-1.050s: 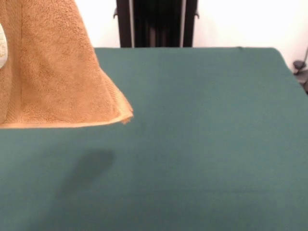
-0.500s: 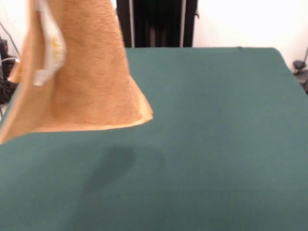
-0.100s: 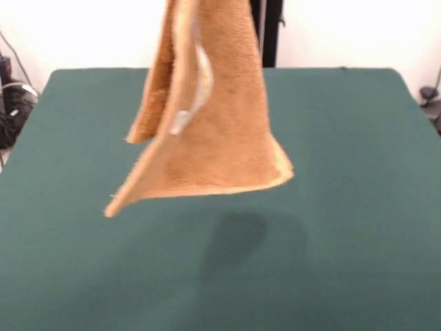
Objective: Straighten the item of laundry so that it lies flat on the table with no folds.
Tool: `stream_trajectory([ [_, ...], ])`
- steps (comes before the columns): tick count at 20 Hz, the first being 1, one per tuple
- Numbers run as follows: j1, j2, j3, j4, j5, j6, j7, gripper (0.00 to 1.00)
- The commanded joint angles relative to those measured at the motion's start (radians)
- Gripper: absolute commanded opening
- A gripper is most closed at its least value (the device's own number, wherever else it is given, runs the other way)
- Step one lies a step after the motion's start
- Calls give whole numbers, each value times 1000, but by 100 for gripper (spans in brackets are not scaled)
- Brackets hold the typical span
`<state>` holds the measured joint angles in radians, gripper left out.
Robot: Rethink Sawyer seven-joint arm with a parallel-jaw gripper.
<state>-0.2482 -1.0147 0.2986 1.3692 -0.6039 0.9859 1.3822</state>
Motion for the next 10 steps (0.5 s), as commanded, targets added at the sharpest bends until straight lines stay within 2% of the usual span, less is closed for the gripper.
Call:
stream_trajectory([
  [1,57,68,-48,145,20,-87,272,100],
  [4,62,72,-65,149,43,-91,275,100],
  [10,25,75,-68,148,104,-109,201,100],
])
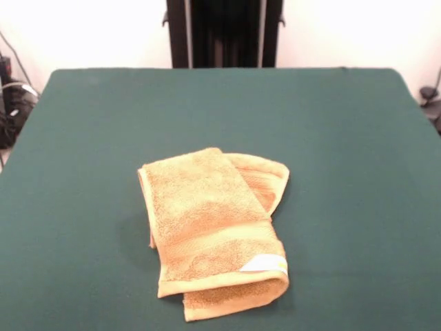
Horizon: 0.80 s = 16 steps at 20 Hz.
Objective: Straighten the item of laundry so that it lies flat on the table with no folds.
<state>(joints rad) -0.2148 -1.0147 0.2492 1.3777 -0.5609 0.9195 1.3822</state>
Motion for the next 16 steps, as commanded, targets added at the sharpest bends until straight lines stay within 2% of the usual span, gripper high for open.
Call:
stream_trajectory([
  [1,-14,75,-20,137,65,-44,183,100],
  [8,-92,105,14,111,121,-68,91,100],
  [11,-145,186,48,40,188,-20,72,100],
  [16,-199,357,80,-148,266,69,48,100],
])
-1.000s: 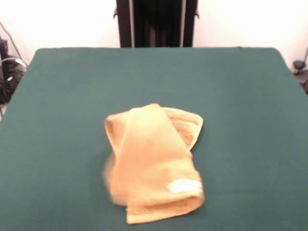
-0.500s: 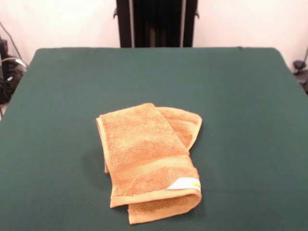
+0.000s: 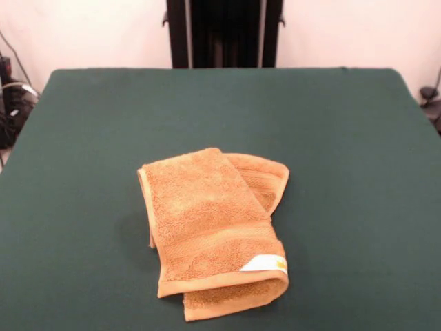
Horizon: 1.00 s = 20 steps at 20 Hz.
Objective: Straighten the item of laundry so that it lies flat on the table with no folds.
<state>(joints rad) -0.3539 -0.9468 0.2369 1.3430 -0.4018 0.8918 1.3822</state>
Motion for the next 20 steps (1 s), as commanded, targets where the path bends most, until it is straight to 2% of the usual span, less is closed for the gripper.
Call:
stream_trajectory([
  [1,-69,321,101,-147,117,106,34,100],
  [9,-151,568,216,-405,259,265,-105,100],
  [13,-155,620,222,-490,268,322,-112,100],
  [18,-142,658,181,-557,230,262,-48,100],
  [20,-157,669,217,-540,233,212,-133,100],
])
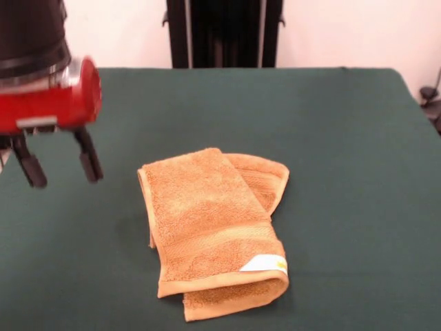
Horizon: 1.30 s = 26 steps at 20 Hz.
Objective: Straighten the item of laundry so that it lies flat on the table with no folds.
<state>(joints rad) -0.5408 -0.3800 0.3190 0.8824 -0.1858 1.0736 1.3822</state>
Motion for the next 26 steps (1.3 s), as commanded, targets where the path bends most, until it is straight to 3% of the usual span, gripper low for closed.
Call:
stream_trajectory([
  [1,30,108,135,-77,29,30,-107,100],
  [4,39,125,125,-99,84,104,24,100],
  [7,47,156,120,-165,99,141,53,100],
  [11,19,194,187,-173,245,240,125,100],
  [15,22,210,189,-214,295,350,124,100],
  [22,16,241,273,-248,438,402,88,100],
  [26,34,314,284,-372,392,456,15,100],
])
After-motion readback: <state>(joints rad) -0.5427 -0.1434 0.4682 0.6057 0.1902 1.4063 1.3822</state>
